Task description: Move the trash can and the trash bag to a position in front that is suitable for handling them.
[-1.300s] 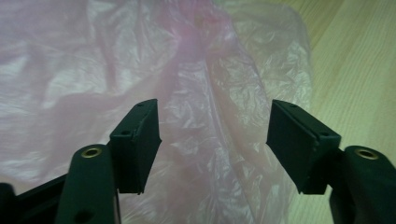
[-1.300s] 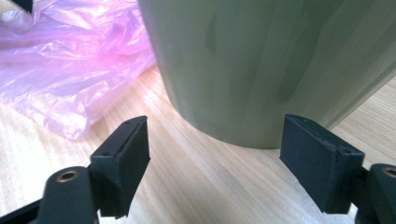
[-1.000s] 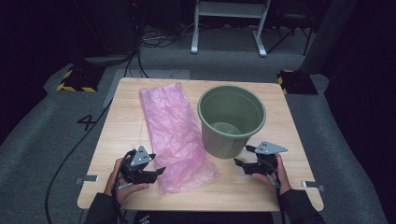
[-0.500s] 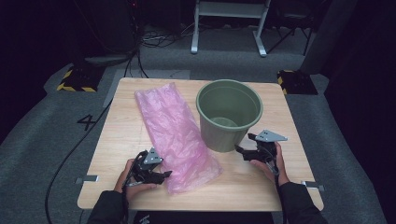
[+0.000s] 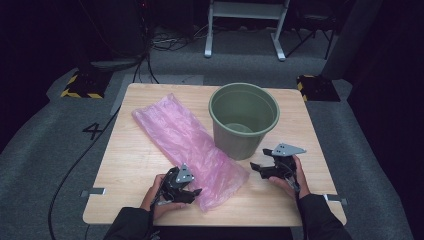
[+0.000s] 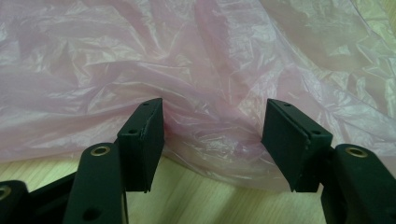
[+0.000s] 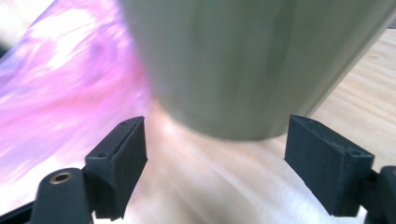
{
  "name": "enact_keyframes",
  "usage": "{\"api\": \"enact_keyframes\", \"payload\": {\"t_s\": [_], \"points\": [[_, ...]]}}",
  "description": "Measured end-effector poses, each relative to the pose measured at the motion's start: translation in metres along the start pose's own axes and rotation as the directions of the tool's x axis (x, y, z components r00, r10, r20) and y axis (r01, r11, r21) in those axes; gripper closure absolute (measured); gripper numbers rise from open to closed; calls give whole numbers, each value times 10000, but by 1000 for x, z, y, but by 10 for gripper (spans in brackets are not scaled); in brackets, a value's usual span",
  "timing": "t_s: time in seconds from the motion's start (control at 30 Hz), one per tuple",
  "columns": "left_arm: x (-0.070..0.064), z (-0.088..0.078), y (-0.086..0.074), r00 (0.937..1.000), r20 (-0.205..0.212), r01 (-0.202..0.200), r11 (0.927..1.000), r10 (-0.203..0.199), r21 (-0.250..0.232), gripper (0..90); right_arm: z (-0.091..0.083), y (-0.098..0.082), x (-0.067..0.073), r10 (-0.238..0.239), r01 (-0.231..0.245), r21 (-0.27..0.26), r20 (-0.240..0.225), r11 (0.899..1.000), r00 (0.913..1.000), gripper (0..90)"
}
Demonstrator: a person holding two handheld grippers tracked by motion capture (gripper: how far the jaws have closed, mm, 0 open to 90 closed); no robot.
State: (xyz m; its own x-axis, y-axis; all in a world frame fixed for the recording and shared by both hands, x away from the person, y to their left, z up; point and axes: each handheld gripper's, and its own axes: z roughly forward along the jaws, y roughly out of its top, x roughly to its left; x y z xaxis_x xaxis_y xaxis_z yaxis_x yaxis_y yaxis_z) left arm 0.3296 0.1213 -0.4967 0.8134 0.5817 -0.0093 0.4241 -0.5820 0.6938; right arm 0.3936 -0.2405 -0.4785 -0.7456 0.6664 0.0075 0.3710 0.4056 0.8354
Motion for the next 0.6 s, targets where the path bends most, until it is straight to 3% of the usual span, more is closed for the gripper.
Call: {"api": "enact_keyframes", "payload": {"t_s": [0.17, 0.2, 0.3, 0.53, 0.6], "points": [[0, 2, 1, 10000, 82, -21, 10000, 22, -72, 380, -2, -3, 11, -30, 37, 116, -605, 9999, 9982, 206], [0, 3, 1, 9999, 127, -60, 9999, 61, -109, 375, 2, -4, 18, -45, 72, 282, -919, 9996, 9958, 204], [0, 4, 2, 9998, 174, -74, 9998, 77, -179, 371, 11, -4, 29, -300, 371, 548, -1252, 9978, 9917, 200], [0, 5, 1, 9996, 274, -54, 9997, 60, -251, 314, 30, -7, 37, -420, 573, 1165, -1299, 9915, 9906, 247], [0, 5, 0, 9998, 206, -28, 9997, 33, -244, 294, 32, -8, 37, -611, 767, 1239, -1254, 9893, 9902, 341]]}}
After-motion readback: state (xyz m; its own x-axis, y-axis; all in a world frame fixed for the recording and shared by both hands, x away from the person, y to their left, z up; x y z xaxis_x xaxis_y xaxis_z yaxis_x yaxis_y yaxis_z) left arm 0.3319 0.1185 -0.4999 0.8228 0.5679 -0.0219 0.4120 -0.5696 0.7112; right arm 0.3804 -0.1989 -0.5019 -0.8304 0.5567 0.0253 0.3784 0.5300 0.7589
